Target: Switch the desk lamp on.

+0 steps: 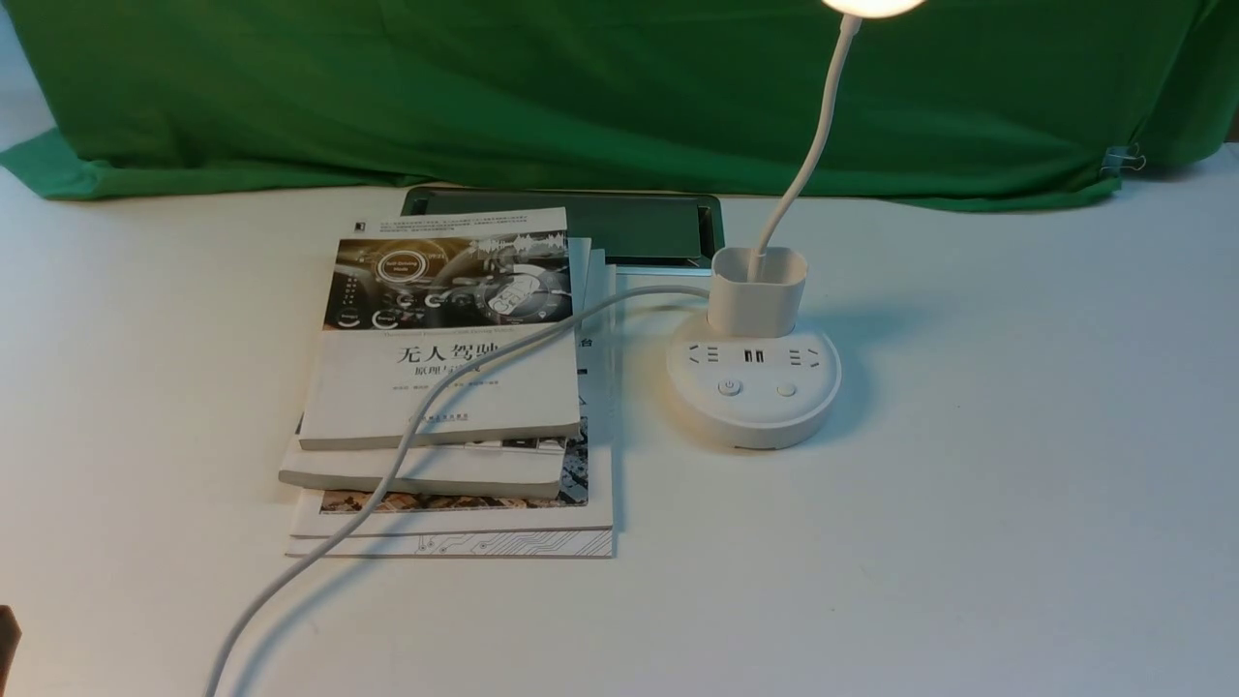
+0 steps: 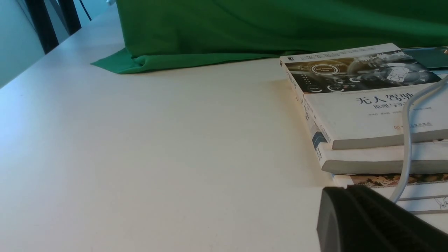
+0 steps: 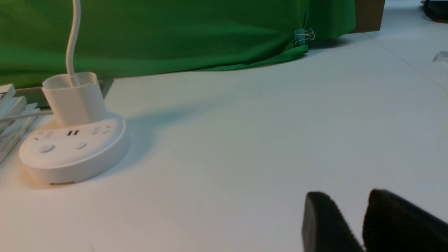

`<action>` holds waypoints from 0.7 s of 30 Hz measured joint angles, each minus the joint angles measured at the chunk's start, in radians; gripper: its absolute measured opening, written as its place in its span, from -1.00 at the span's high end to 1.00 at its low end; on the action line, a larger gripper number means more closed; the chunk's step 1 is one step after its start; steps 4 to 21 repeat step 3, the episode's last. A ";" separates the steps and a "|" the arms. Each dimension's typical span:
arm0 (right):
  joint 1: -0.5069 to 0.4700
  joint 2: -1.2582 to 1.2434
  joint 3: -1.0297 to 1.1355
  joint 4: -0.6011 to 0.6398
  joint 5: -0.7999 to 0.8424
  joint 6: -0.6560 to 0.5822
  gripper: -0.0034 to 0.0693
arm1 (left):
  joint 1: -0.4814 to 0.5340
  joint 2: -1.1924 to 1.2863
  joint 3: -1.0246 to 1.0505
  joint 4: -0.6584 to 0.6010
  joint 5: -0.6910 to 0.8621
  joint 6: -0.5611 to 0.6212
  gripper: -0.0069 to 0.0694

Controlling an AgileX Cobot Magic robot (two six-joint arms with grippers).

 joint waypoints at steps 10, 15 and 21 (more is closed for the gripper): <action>0.000 0.000 0.000 0.000 0.000 0.000 0.25 | 0.000 0.000 0.000 0.000 0.000 0.000 0.76; 0.000 0.000 0.000 0.000 0.000 0.000 0.25 | 0.000 0.000 0.000 0.000 0.000 0.000 0.76; 0.000 0.000 0.000 0.000 0.000 0.000 0.25 | 0.000 0.000 0.000 0.000 0.000 0.000 0.76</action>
